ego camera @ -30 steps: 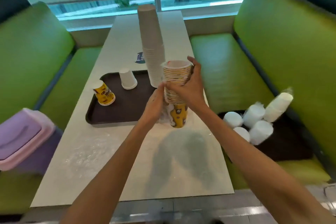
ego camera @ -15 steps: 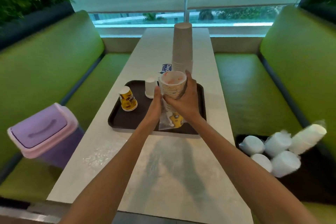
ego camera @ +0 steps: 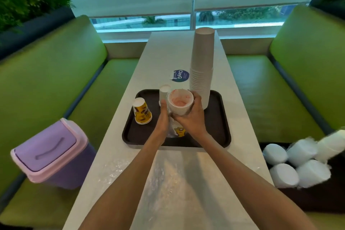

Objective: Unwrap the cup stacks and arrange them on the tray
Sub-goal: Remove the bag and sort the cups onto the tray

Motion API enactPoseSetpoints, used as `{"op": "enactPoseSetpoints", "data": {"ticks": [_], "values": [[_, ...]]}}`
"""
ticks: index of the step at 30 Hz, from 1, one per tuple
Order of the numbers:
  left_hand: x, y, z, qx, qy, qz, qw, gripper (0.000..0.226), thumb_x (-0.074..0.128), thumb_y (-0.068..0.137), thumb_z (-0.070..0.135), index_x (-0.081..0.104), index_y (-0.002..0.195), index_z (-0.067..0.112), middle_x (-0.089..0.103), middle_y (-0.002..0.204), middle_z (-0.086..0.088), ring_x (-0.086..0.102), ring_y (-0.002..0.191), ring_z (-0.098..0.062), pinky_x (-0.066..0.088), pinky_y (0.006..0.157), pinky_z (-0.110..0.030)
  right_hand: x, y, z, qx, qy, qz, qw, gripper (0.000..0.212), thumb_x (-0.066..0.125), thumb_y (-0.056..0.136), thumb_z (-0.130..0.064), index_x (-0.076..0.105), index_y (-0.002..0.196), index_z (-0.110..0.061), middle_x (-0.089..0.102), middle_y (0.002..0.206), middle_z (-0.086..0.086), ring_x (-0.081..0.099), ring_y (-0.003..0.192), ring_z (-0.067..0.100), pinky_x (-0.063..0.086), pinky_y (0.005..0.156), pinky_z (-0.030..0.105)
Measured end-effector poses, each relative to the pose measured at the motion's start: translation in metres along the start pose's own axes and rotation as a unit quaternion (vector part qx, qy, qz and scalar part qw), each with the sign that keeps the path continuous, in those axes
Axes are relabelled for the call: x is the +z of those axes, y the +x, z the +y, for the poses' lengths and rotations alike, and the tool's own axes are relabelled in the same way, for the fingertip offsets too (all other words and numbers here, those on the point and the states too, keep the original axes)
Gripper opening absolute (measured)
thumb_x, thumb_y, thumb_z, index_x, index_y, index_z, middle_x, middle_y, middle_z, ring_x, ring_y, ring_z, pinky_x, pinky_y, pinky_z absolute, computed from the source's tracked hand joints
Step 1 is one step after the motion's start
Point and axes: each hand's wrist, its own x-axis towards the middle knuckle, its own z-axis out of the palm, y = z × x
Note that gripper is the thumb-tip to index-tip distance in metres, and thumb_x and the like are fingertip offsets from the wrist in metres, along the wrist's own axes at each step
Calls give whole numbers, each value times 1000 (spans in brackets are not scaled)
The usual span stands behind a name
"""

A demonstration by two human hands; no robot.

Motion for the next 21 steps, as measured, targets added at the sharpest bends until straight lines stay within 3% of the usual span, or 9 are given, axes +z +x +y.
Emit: {"op": "enactPoseSetpoints", "data": {"ticks": [2,5,9,13,16,21], "values": [[-10,10,-4,-4,-3,-8,1000,87,21,79,73,37,145,19,52,138,-4,48,129,-17,41,104,-29,11,1,2,9,7,-3,1000,86,90,62,-23,35,127,-27,49,123,-6,47,113,0,34,93,1],[-24,24,-15,-25,-9,-20,999,81,19,85,74,39,144,21,54,137,-3,49,128,-16,43,101,-28,24,3,8,24,8,0,1000,89,90,61,-21,31,126,-31,50,126,-4,48,115,0,36,94,2],[-39,38,-26,-34,-12,-42,998,80,20,86,75,48,137,21,61,128,-2,55,122,-14,45,100,-30,33,3,15,36,15,-2,999,92,90,61,-20,26,127,-35,46,119,-19,46,110,-18,36,89,-1],[-43,47,-20,-10,-80,-30,996,55,16,101,48,62,107,19,73,95,1,68,93,-9,53,73,-18,39,2,18,35,33,21,999,102,91,58,-22,23,134,-35,44,126,-16,41,116,-16,32,98,2],[-44,56,-13,12,-90,-39,995,60,16,99,49,61,115,12,72,103,-5,67,101,-17,54,77,-20,46,7,18,23,43,47,998,101,91,58,-29,26,134,-38,45,129,-18,42,120,-13,33,102,7],[-50,63,-15,-12,-93,-91,991,73,20,86,61,52,131,14,66,120,-7,61,114,-16,52,86,-21,49,9,28,18,56,61,996,77,81,60,-43,39,124,-38,53,122,-18,52,114,-8,41,95,8]]}}
